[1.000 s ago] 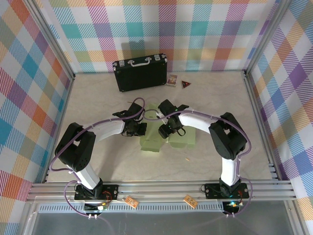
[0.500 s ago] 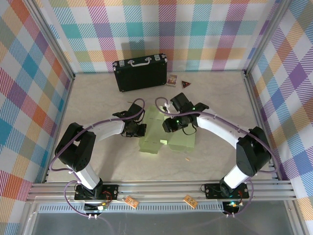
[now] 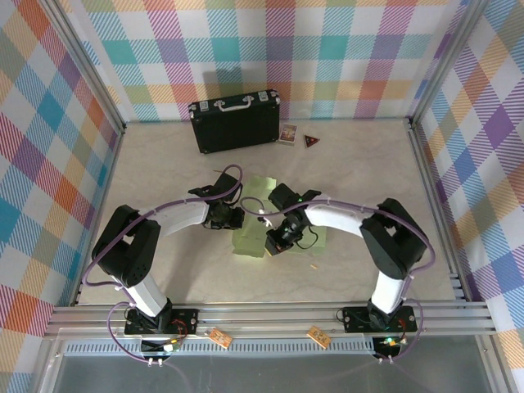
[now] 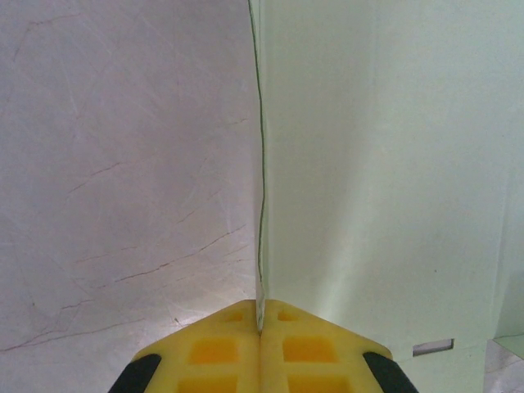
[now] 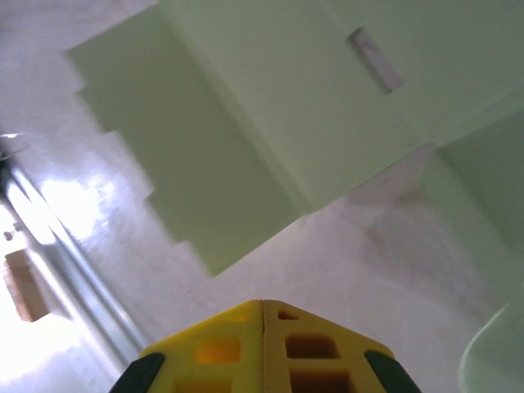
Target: Fold the paper box
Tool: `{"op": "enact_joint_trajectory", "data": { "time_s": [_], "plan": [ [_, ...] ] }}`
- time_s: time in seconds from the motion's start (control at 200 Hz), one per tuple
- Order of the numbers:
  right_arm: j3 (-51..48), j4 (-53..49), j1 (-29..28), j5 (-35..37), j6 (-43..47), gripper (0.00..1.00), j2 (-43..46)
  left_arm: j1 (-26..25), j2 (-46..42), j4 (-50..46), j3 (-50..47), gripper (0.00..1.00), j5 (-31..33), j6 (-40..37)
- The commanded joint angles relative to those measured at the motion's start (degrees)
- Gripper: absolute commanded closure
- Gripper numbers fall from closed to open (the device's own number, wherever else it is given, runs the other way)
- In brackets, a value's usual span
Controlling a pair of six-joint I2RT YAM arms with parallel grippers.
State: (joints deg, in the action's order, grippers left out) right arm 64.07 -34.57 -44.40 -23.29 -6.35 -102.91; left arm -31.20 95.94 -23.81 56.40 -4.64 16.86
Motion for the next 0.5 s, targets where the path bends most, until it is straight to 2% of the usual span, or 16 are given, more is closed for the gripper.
{"op": "enact_joint_trajectory", "data": {
  "time_s": [0.0, 0.14, 0.26, 0.495],
  "plan": [
    [3.0, 0.6, 1.8, 2.9, 1.3, 1.00, -2.5, 0.0, 0.0, -1.2, -0.8, 1.00, -0.4, -1.1],
    [4.3, 1.4, 6.3, 0.8, 1.7, 1.00, -3.2, 0.0, 0.0, -1.2, -0.7, 1.00, -0.6, -1.0],
    [6.2, -0.8, 6.6, 0.2, 3.1, 1.00, -5.7, 0.0, 0.1, -1.3, -0.5, 1.00, -0.5, -1.0],
    [6.1, 1.0, 7.1, -1.3, 1.7, 1.00, -9.8, 0.0, 0.0, -1.1, -1.0, 1.00, -0.5, -1.0]
  ]
}}
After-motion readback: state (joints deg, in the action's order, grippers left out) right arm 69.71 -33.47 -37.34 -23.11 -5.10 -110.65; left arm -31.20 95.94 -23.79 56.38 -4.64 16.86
